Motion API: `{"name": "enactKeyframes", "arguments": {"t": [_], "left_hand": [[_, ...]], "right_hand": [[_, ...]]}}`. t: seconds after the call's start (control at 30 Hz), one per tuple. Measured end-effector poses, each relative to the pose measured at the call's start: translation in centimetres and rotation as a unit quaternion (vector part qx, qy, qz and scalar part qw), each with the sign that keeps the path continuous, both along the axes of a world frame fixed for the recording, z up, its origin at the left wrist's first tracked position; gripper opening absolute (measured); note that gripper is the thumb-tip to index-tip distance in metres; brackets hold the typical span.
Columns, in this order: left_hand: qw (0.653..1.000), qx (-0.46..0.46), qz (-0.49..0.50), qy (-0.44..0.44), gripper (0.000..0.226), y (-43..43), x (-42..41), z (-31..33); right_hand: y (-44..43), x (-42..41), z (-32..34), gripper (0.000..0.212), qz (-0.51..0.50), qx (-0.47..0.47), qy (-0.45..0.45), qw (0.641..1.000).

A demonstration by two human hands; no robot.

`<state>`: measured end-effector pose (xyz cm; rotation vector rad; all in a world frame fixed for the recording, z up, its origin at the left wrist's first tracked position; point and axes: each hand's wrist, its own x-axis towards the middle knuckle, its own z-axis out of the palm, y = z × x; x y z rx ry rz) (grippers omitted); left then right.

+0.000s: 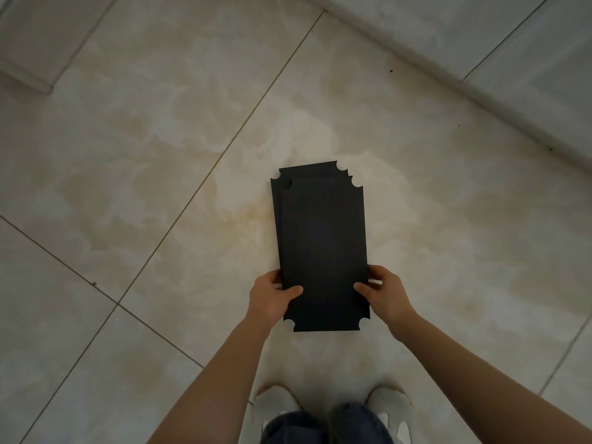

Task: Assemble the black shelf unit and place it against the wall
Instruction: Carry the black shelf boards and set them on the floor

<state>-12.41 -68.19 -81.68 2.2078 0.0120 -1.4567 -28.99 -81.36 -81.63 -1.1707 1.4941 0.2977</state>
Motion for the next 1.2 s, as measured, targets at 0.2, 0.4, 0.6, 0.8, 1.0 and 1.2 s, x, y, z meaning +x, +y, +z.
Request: {"name": "enactKeyframes", "arguments": {"t": [0.2,0.4,0.6,0.8,1.0,1.2], "left_hand": [[1.0,0.011,-0.015,-0.022,0.049,0.1,0.0,-0.3],[0.997,0.029,-0.061,-0.041,0.055,0.0,0.3,-0.7],[0.987,0.053,-0.141,-0.049,0.063,0.0,0.6,2.2],[0.969,0.039,-0.234,-0.075,0.042,1.2,0.7,10.8],[0.947,0.044,-0.295,-0.123,0.034,2.0,1.7,22.4],[0.951,0.048,-0.251,-0.176,0.038,3.9,1.9,35.3]], "right_hand": [[0.2,0.1,-0.3,0.042,0.001,0.007,0.013,1.0],[-0.2,0.2,-0.4,0.045,0.055,0.001,0.034,0.998],[-1.2,-0.1,2.4,0.049,0.233,0.013,0.109,0.966],[-2.3,-1.1,10.8,0.045,0.381,-0.033,0.147,0.912],[-3.1,0.0,22.4,0.042,0.451,-0.064,0.135,0.88],[-2.9,3.0,35.1,0.04,0.52,-0.131,0.1,0.838]]}}
